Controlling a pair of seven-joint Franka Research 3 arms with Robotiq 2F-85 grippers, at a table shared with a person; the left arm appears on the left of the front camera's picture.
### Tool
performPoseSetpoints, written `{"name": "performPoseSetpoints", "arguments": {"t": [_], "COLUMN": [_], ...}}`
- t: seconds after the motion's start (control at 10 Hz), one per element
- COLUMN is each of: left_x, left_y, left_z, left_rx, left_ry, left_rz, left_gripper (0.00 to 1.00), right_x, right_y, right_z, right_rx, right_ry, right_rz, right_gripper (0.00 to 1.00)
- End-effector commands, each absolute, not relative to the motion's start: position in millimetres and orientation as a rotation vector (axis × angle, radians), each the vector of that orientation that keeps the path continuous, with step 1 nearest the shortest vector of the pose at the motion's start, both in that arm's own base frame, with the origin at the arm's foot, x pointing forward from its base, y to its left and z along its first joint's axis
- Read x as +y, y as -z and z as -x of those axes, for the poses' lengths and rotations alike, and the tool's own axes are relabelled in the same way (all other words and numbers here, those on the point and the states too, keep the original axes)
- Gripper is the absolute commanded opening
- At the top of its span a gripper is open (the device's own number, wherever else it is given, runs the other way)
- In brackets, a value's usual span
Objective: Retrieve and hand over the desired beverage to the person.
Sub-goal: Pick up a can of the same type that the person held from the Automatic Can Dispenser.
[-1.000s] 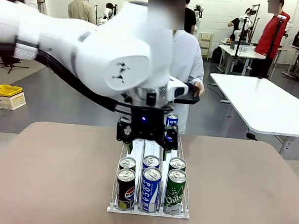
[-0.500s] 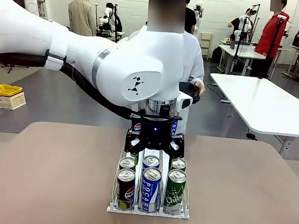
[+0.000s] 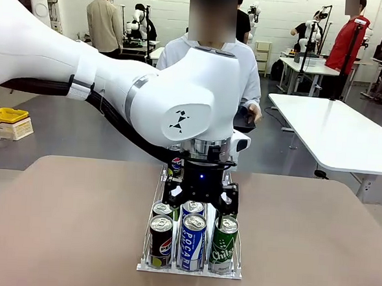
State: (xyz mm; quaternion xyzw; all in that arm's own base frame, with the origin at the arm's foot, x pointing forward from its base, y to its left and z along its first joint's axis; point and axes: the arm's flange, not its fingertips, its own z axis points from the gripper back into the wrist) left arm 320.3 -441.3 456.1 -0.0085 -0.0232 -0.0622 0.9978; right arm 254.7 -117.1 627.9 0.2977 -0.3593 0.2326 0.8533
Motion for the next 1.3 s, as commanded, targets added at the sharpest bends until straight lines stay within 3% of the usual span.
{"name": "performPoseSetpoints", "arguments": {"t": [0.0, 1.2], "left_x": [-431.3, -428.8], "left_y": [-453.0, -445.9], "left_z": [-320.6, -327.4], "left_rx": [-0.068, -0.075], "left_ry": [0.172, 0.080], "left_rz": [0.048, -0.010], "left_gripper": [1.00, 1.00], "right_x": [-117.2, -117.2], "right_y": [-629.1, -629.1], "right_z": [-257.0, -257.0], "right_rx": [-0.768, -0.768], "right_ry": [-0.505, -0.505], "right_rz": [-0.654, -0.654], "right_gripper": [1.00, 1.00]}}
